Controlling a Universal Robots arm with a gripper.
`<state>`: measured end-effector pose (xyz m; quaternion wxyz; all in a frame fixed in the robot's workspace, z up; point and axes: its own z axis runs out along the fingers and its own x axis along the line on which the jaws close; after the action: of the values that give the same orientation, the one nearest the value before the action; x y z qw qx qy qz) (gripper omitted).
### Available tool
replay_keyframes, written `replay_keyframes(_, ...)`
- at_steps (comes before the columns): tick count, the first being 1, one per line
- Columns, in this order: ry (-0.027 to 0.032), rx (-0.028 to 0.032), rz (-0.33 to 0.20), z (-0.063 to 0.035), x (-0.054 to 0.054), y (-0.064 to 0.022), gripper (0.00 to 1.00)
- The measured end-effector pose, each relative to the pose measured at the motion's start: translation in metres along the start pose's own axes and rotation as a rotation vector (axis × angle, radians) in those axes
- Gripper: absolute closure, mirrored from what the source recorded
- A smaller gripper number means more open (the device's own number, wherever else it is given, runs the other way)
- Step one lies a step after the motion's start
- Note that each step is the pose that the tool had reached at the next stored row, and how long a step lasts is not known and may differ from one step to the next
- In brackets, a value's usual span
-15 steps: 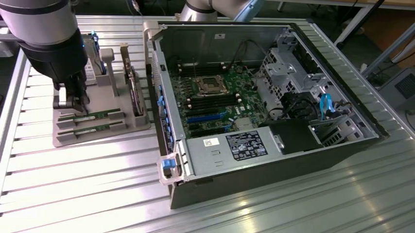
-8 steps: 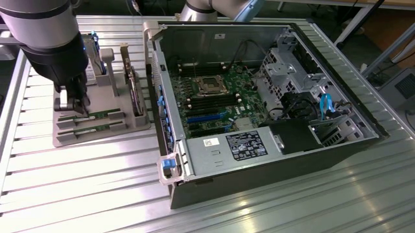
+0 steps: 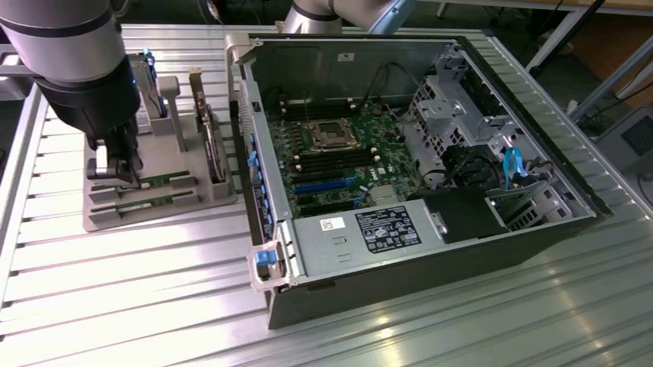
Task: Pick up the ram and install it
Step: 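Pick up the ram and move it above insertion slot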
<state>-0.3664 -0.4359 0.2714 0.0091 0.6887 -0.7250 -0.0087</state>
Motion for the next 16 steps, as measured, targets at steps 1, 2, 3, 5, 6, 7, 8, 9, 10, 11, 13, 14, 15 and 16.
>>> replay_keyframes(1, 0.0, 0.0, 0.0, 0.0005, 0.0002, 0.0, 0.64)
replay_keyframes(2, -0.0001, 0.0, 0.0, 0.0012, 0.0005, -0.0001, 0.64)
replay_keyframes(3, 0.0, 0.0, 0.0, 0.0016, 0.0007, -0.0001, 0.64)
replay_keyframes(5, 0.0, 0.0, 0.0, 0.0029, 0.0011, -0.0002, 0.64)
replay_keyframes(6, 0.0, 0.0, 0.0, 0.0032, 0.0012, -0.0002, 0.64)
replay_keyframes(7, 0.0, 0.0, 0.0, 0.0034, 0.0013, -0.0002, 0.64)
replay_keyframes(8, 0.0001, -0.0001, 0.0, 0.0038, 0.0013, -0.0002, 0.64)
replay_keyframes(9, 0.0, 0.0, 0.0, 0.0041, 0.0014, -0.0002, 0.64)
replay_keyframes(10, 0.0, 0.0, 0.0, 0.0048, 0.0016, -0.0002, 0.64)
replay_keyframes(11, 0.0, 0.0, 0.0, 0.0054, 0.0018, -0.0002, 0.64)
replay_keyframes(13, 0.0, 0.0, 0.0, 0.0066, 0.0022, -0.0003, 0.64)
replay_keyframes(14, 0.0, -0.0001, 0.0, 0.0073, 0.0025, -0.0003, 0.64)
replay_keyframes(15, 0.0, 0.0, 0.0, 0.008, 0.0028, -0.0004, 0.64)
replay_keyframes(16, 0.0001, -0.0001, 0.0, 0.0085, 0.003, -0.0004, 0.64)
